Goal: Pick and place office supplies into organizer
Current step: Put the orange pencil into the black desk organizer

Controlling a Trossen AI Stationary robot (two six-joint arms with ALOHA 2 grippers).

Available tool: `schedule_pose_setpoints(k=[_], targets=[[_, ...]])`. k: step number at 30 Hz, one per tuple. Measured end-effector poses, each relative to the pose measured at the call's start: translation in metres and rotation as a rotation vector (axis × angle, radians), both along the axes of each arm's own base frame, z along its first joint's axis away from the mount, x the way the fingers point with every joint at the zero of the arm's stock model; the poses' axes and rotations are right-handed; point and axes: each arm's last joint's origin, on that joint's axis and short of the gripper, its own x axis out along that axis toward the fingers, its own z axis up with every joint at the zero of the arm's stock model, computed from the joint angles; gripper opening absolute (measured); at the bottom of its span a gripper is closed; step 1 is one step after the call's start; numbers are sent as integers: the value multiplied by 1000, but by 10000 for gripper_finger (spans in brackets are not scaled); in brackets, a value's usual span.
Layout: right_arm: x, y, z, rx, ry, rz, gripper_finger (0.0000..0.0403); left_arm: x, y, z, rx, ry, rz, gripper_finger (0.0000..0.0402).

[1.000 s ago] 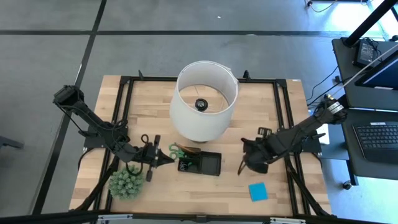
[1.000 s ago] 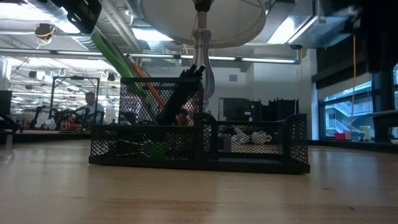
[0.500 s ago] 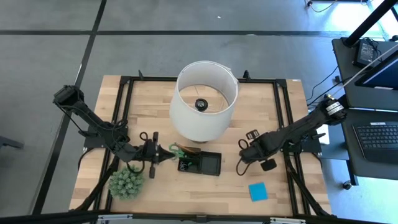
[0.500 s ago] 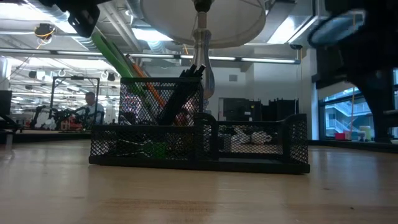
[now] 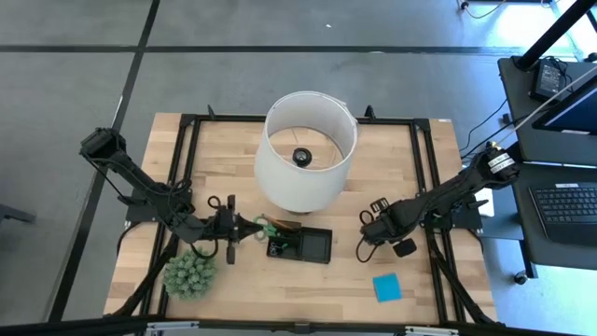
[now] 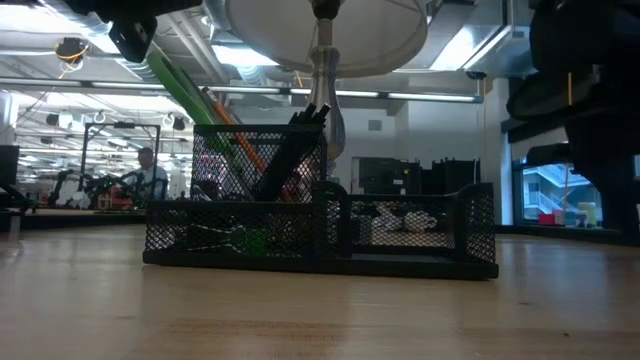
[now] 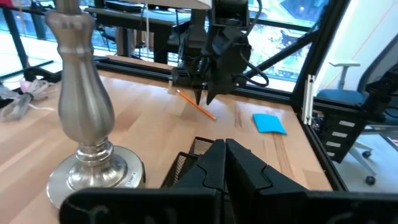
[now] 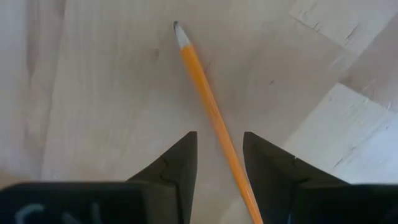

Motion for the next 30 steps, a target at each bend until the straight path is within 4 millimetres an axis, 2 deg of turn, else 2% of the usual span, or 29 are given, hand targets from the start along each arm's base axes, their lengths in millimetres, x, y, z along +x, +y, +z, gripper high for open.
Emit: schedule_pose_setpoints(k=[11,22,25,30], targets=[[1,1,-4,-5,18,3,132,0,1,0,4,-2,18,5],[7,3,-29,-62,147,6,129,0,1,0,4,-3,22,3],[9,4,-29,-61,149,11,113,0,1,0,6,-4,33,5],[15,7,-25,-49,127,27,58,1,3,0,11,-4,55,3]])
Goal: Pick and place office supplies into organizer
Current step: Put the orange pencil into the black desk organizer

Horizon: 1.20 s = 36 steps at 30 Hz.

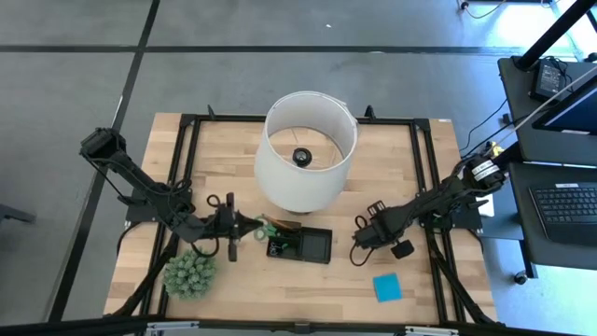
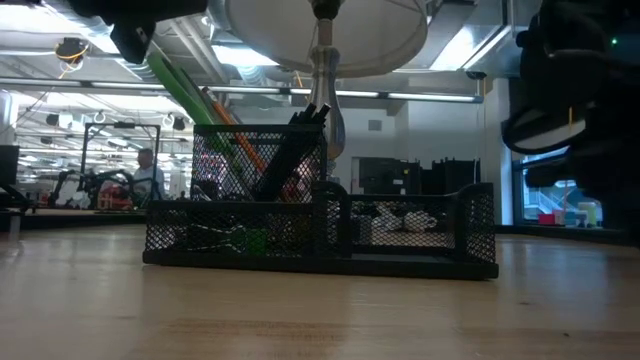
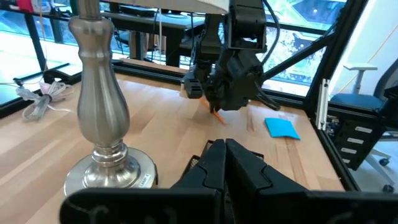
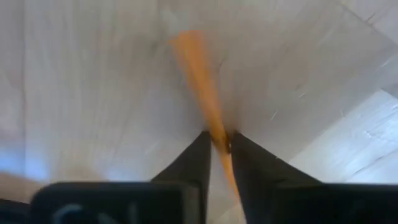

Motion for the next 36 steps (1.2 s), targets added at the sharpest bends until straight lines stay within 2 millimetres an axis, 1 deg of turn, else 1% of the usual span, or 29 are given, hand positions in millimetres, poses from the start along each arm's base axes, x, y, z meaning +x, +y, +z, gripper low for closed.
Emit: schedule_pose_setpoints(k=[3,5,10,14,19,22,25,31,36], targets=[[1,1,1,0,-5,-4,23,1,2,-1,4,6,11,1],[1,1,1,-1,-8,-11,12,2,4,-2,11,15,19,1],[3,1,1,-6,-27,-97,20,4,8,-2,13,20,34,5],[5,4,2,36,-35,-174,15,5,9,-2,9,22,22,4],[24,14,10,140,-139,-232,11,5,8,-2,8,23,13,1],[40,21,14,221,-270,-275,6,5,8,-2,7,23,12,4],[48,25,14,263,-351,-341,3,5,8,-2,3,26,-10,5],[64,32,7,329,-441,-428,1,5,6,-3,-4,31,-50,1],[67,37,-2,332,-444,-444,1,5,6,-3,-8,35,-77,5]])
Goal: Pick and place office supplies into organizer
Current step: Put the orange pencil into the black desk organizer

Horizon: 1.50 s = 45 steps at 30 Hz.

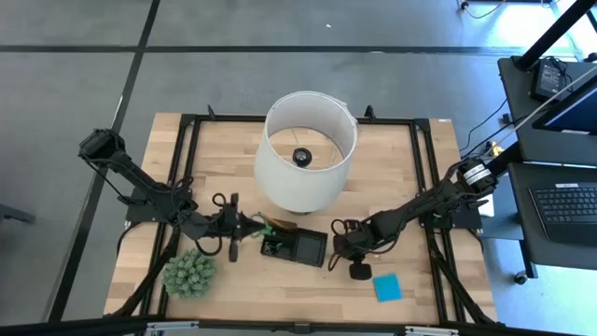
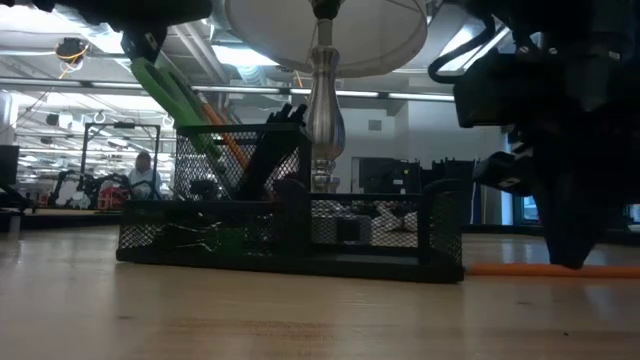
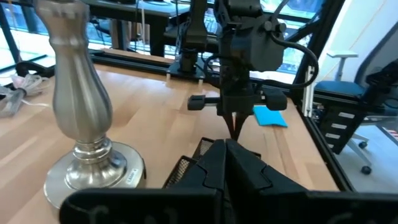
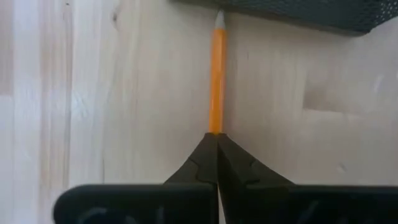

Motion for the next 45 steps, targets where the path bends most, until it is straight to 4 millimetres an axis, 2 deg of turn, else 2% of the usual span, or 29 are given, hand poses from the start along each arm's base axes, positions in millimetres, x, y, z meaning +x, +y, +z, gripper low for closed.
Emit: schedule_pose_setpoints(k=[9,22,26,30,33,38,45], targets=[[0,1,8,34,-29,-42,12,0,-1,0,-3,3,-17,1],[-5,-1,19,58,-33,-64,96,0,-2,0,-9,6,-47,2],[-14,-4,17,56,89,-124,118,0,-2,0,-9,6,-47,2],[-29,-7,15,39,267,-214,123,0,-2,0,-8,6,-47,5],[-37,-4,15,21,325,-220,124,0,-2,0,-8,6,-47,4],[-37,4,18,17,307,-197,124,0,-2,0,-8,6,-47,1],[-21,12,40,13,221,-193,124,0,-2,0,-7,7,-47,5]])
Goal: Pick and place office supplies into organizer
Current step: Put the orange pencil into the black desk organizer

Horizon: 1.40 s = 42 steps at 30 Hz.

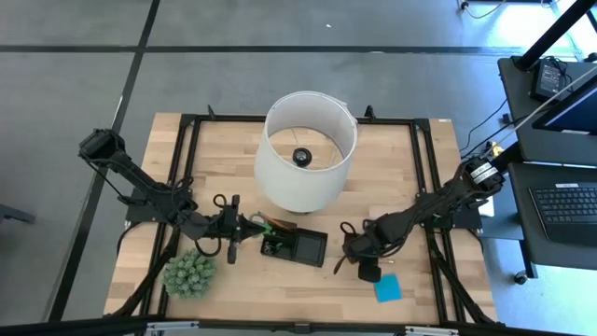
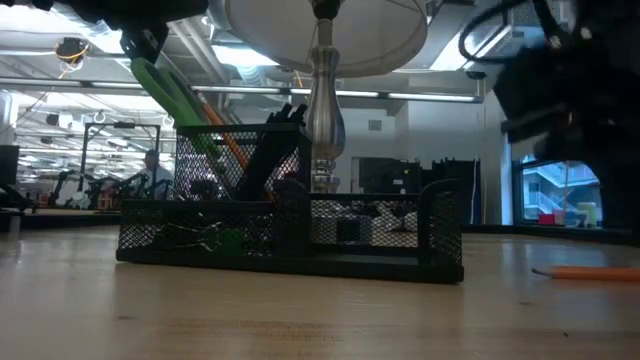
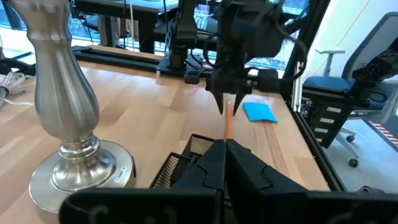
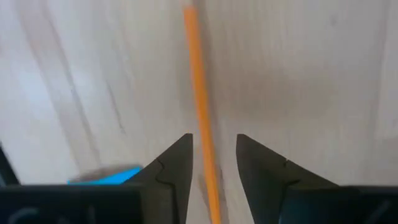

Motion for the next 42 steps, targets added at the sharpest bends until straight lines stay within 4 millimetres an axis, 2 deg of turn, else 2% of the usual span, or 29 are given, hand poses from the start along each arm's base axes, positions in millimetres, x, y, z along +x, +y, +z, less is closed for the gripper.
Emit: schedule_pose_setpoints(k=[7,12,17,22,27,34,42], targets=[[11,3,28,-36,-20,34,128,0,0,0,0,0,0,1],[9,11,44,-47,-9,86,170,0,-1,0,-3,3,-18,4],[-6,14,45,-110,114,67,233,0,-1,0,-3,3,-18,4],[-30,18,46,-292,220,22,265,0,-1,0,-2,4,-18,1],[-48,22,40,-254,180,29,268,0,0,-2,10,23,-22,5],[-81,10,26,-116,80,-6,268,-1,0,-3,16,32,-21,2],[-94,9,4,-25,-2,-60,268,-1,0,-3,14,32,-21,5]])
